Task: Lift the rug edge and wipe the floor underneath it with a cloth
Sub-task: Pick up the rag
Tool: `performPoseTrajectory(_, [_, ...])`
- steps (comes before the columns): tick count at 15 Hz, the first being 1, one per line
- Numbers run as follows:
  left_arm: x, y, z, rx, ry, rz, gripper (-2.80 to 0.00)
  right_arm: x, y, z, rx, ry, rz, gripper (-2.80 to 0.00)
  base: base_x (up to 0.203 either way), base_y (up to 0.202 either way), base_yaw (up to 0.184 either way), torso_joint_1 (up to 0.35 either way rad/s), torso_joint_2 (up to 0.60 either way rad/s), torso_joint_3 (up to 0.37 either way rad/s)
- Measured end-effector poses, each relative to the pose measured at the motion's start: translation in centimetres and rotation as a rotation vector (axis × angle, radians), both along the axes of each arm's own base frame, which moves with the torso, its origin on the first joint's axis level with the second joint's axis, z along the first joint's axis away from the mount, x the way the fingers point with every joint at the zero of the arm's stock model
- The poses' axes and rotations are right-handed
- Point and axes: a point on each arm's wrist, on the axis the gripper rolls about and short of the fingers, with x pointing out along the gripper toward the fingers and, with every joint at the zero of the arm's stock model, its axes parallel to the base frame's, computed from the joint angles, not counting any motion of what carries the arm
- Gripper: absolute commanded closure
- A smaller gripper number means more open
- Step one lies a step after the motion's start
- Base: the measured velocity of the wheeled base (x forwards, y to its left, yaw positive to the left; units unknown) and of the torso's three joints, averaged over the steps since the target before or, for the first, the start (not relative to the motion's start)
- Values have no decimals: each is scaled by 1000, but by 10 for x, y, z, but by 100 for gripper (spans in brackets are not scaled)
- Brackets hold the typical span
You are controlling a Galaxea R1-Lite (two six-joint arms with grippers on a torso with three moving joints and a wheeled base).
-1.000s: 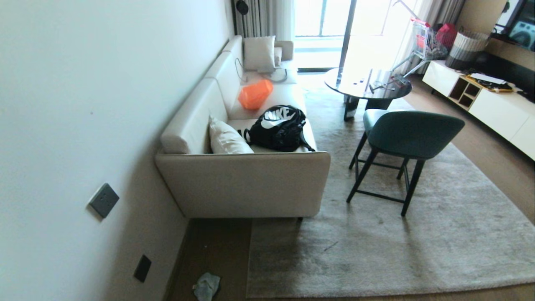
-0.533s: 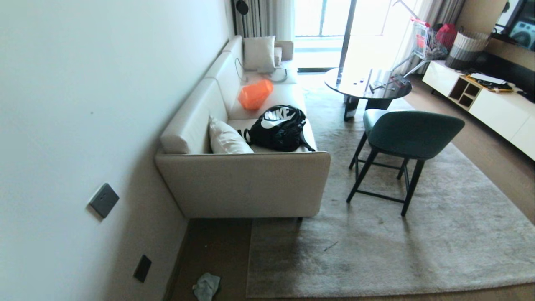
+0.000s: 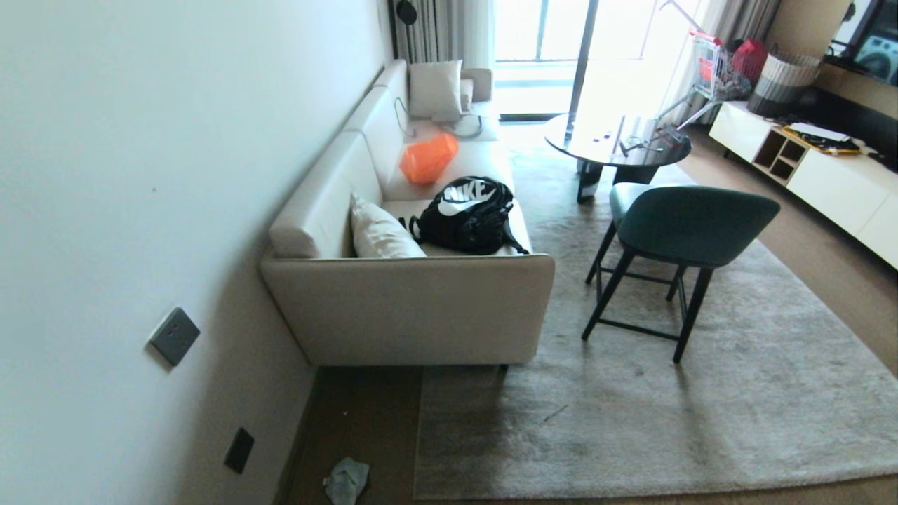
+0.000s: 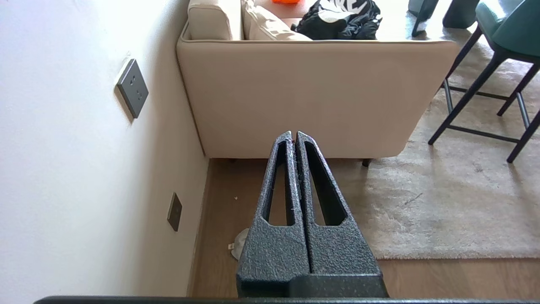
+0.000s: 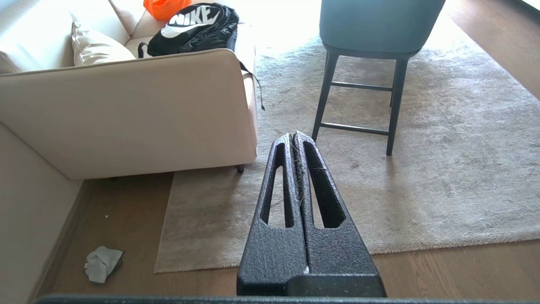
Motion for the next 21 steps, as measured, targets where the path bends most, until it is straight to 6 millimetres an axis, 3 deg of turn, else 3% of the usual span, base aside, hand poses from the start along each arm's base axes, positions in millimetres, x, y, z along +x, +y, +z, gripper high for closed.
performPoseTrajectory(21, [0, 0, 0, 0, 0, 0, 0, 0, 0, 0, 1, 0, 0, 0, 0, 0, 0, 0, 0, 0])
